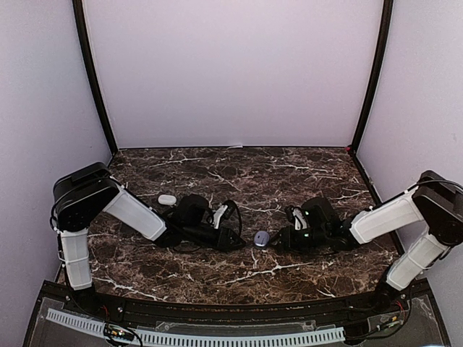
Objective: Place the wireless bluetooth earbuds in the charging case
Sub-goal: Pick up the charging case from the center of the board.
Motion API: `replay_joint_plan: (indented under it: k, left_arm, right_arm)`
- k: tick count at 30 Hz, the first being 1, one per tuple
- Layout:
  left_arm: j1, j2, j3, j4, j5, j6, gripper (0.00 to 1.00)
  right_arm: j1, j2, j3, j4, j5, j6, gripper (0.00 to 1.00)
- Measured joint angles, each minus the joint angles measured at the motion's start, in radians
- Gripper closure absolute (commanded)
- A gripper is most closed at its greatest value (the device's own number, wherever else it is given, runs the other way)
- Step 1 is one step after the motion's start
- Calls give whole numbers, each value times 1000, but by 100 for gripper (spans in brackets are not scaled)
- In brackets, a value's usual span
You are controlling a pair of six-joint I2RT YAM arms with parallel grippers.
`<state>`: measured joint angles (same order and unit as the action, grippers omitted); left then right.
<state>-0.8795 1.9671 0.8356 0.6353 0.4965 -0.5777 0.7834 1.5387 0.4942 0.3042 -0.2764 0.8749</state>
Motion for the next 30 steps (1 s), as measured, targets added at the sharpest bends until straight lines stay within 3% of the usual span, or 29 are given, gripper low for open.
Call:
replay_joint_plan:
  k: [30]
  left_arm:
    - [-2, 146, 148, 58, 63, -63, 69]
  right_arm:
    - [-24, 133, 17, 208, -71, 62, 68]
